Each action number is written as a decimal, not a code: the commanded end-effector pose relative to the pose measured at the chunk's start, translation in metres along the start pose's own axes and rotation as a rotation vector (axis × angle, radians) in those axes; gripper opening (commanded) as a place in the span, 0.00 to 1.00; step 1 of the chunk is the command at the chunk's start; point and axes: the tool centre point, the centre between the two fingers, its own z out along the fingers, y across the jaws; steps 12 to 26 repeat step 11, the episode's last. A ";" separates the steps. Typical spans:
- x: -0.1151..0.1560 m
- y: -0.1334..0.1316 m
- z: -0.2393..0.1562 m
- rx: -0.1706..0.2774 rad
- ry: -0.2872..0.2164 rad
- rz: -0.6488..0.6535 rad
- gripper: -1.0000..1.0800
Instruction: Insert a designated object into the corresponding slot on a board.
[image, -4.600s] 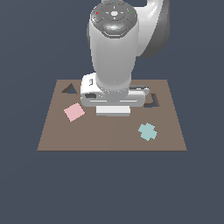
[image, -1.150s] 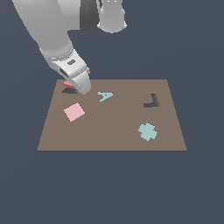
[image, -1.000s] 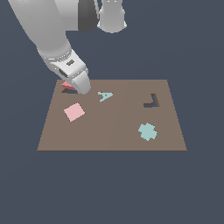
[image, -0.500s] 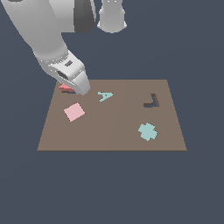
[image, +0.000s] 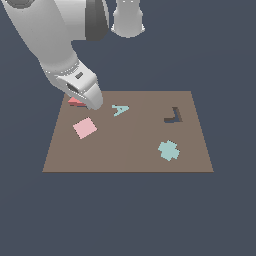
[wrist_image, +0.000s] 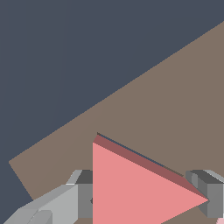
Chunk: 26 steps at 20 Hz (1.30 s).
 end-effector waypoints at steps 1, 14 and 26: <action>0.000 0.000 0.003 0.000 0.000 -0.001 0.00; 0.000 0.000 0.003 0.000 0.000 -0.001 0.96; 0.000 0.000 0.003 0.000 0.000 -0.001 0.96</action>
